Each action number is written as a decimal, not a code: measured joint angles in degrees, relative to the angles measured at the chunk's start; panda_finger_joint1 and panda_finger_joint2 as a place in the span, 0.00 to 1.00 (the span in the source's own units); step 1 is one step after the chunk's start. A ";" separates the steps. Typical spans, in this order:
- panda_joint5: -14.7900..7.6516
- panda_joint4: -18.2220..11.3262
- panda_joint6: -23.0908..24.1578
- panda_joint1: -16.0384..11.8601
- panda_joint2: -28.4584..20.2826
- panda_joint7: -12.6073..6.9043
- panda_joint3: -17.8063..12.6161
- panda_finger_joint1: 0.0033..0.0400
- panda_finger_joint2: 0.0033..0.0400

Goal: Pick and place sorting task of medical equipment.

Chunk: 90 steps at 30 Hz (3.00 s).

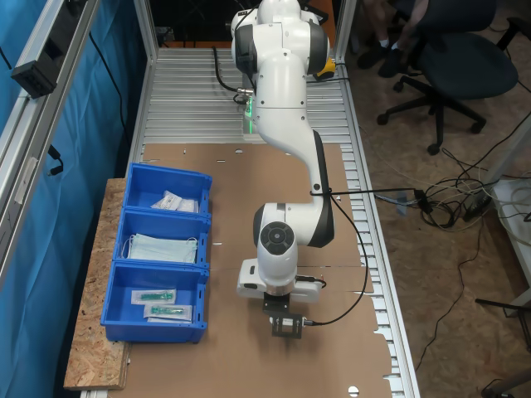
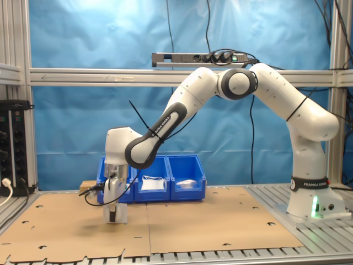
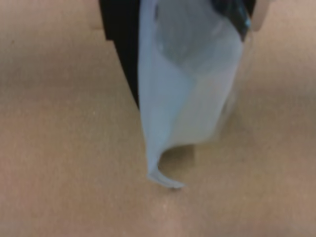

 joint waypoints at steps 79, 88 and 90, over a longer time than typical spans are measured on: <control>0.90 -28.91 -25.23 -10.24 -36.83 0.00 -25.52 0.08 0.08; 1.72 -29.20 -25.43 -10.24 -36.83 0.00 -25.52 0.08 0.08; 1.86 -29.21 -25.54 -10.24 -36.83 0.00 -25.52 0.08 0.08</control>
